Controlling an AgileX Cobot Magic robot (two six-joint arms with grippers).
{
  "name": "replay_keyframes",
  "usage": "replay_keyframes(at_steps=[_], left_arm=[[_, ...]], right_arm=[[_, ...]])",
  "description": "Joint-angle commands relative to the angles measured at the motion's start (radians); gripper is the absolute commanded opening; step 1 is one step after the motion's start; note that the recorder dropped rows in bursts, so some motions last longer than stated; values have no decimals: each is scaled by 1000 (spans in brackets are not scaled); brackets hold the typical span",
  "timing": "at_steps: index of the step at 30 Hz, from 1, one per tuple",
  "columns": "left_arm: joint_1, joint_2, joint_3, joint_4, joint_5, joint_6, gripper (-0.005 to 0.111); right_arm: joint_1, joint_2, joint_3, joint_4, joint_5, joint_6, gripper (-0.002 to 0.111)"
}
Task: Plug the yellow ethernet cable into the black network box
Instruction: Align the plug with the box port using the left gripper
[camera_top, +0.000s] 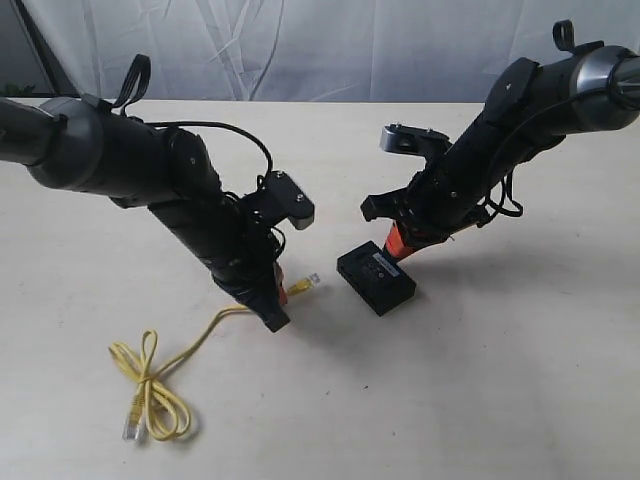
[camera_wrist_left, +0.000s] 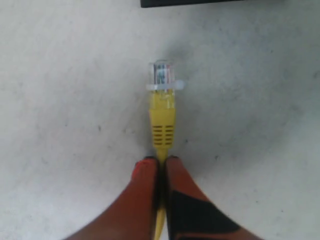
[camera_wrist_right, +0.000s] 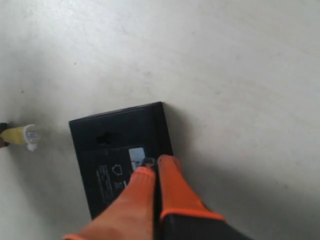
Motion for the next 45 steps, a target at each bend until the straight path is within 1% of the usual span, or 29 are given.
replay_keyframes(at_steps=[1, 3, 7, 12, 16, 21, 24, 28, 35, 41, 45], left_arm=[[1, 2, -29, -2, 49, -38, 0], [1, 2, -50, -2, 76, -59, 0], [1, 7, -93, 9, 102, -104, 0], [-1, 32, -143, 53, 167, -180, 0], [-1, 50, -172, 100, 214, -249, 0], [-17, 60, -173, 111, 224, -262, 0], [-42, 60, -173, 116, 204, -264, 0], [-60, 62, -177, 160, 176, -320, 0], [-60, 72, -204, 158, 162, -320, 0], [-60, 127, -257, 154, 200, -320, 0], [-60, 137, -262, 162, 207, -320, 0]], right_arm=[[-8, -1, 1, 5, -18, 20, -1], [-19, -10, 1, 25, -16, 20, -1], [-77, -56, 1, 39, -1, 20, -1], [-132, -79, 1, 31, 34, 20, -1], [-126, -70, 1, 35, 44, 15, -1], [-103, -66, 1, 32, 40, 11, -1], [-86, -64, 1, 32, 34, 11, -1], [-77, -55, 1, 29, 28, 11, -1], [-71, -10, 3, 49, 21, 11, -1], [-71, -6, 3, 59, 11, 7, -1], [-71, -6, 3, 74, 3, -1, -1]])
